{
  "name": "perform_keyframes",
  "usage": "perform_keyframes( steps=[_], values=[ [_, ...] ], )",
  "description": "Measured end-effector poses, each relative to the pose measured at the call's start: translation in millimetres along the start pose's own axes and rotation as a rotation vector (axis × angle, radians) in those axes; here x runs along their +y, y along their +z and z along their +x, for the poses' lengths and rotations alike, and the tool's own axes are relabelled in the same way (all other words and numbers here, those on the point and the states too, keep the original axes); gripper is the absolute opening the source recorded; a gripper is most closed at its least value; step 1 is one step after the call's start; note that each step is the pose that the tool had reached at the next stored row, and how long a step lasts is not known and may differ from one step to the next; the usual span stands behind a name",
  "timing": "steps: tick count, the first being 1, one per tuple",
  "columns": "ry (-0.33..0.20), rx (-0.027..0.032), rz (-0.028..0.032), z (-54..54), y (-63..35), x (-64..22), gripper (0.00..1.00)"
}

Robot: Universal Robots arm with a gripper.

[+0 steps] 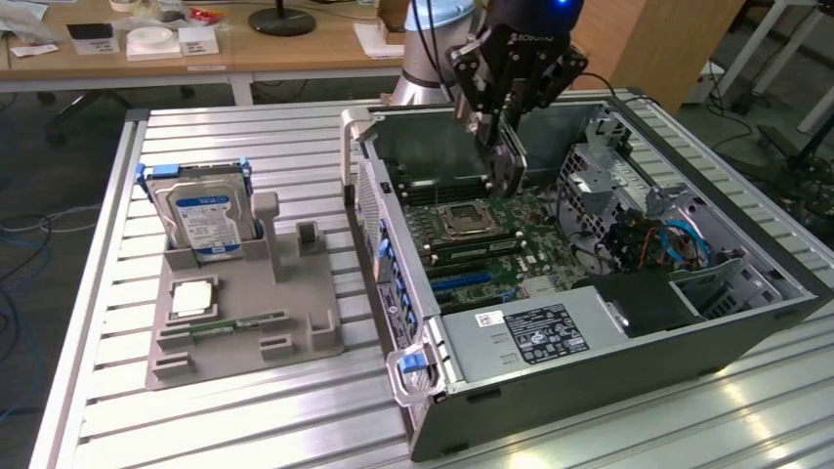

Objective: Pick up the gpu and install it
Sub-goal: 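Pick up the gpu and move the gpu toward the slot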

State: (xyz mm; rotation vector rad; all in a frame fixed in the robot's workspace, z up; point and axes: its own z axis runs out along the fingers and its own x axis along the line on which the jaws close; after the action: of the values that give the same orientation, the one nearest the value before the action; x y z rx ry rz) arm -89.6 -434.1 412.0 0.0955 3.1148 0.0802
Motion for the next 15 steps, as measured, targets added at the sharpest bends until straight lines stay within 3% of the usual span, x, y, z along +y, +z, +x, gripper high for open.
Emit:
perform_keyframes(
  steps=[15],
  values=[
    [0.000, 0.0001, 0.0000, -47.1, 1.3, 2.8, 0.27]
  ],
)
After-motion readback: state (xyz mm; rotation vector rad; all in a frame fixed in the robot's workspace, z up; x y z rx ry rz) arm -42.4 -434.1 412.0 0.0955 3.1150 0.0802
